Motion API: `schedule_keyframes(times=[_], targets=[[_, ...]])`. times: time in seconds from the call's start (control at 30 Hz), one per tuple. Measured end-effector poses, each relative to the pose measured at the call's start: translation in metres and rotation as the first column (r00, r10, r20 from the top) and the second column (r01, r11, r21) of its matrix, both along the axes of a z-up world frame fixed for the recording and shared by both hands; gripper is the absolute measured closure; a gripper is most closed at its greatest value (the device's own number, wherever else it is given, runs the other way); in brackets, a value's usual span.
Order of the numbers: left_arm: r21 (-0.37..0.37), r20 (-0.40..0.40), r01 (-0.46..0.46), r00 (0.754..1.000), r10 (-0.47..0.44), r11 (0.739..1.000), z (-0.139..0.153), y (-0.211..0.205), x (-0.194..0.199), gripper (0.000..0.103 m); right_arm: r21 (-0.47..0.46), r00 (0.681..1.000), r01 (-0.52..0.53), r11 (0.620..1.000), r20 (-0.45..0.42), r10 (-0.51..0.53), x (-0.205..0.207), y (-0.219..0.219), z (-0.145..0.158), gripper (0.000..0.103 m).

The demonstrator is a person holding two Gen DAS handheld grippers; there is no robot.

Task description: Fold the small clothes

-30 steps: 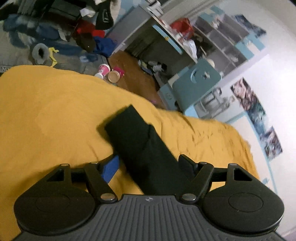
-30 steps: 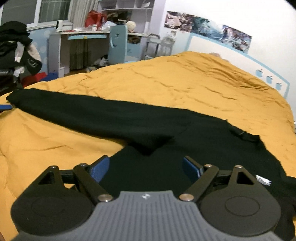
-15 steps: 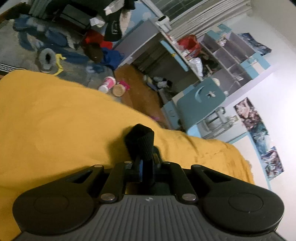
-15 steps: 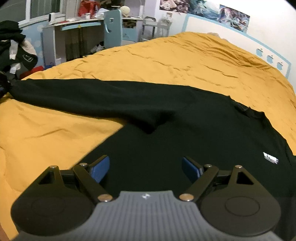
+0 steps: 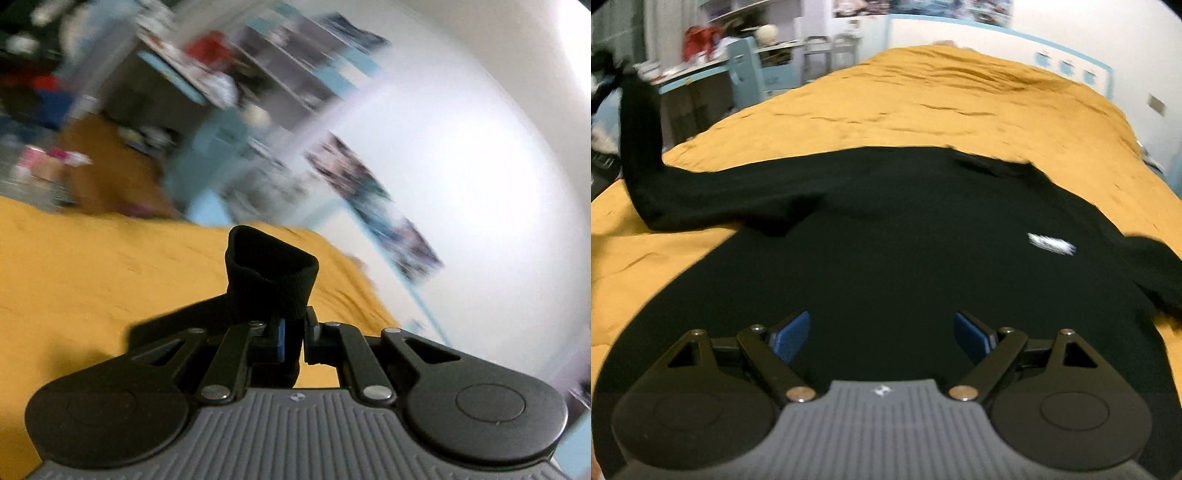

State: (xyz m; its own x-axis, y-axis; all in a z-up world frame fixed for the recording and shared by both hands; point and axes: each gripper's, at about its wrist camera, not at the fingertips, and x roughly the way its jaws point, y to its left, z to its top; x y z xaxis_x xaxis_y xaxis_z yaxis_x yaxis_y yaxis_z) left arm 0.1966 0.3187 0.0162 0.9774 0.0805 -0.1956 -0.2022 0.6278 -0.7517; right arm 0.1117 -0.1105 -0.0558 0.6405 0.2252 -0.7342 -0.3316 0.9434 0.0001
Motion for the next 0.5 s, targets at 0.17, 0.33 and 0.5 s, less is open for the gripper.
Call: schedule_keyframes(times=[0.17, 0.33, 0.5], targets=[[0.030, 0.063, 0.238, 0.969, -0.240, 0.971, 0.025, -0.111, 0.062, 0.094, 0.043, 0.994, 0.108, 0.993, -0.021, -0.107, -0.002, -0.062, 0.001, 0.022], [0.061, 0.038, 0.483, 0.874, -0.485, 0.874, 0.006, -0.234, 0.107, 0.094, 0.099, 0.972, 0.232, 0.968, -0.054, -0.228, -0.002, -0.122, -0.003, 0.022], [-0.022, -0.080, 0.644, 0.761, -0.643, 0.765, -0.071, -0.328, 0.144, 0.092, 0.087, 0.944, 0.328, 0.941, -0.069, -0.323, -0.002, -0.169, -0.009, 0.021]])
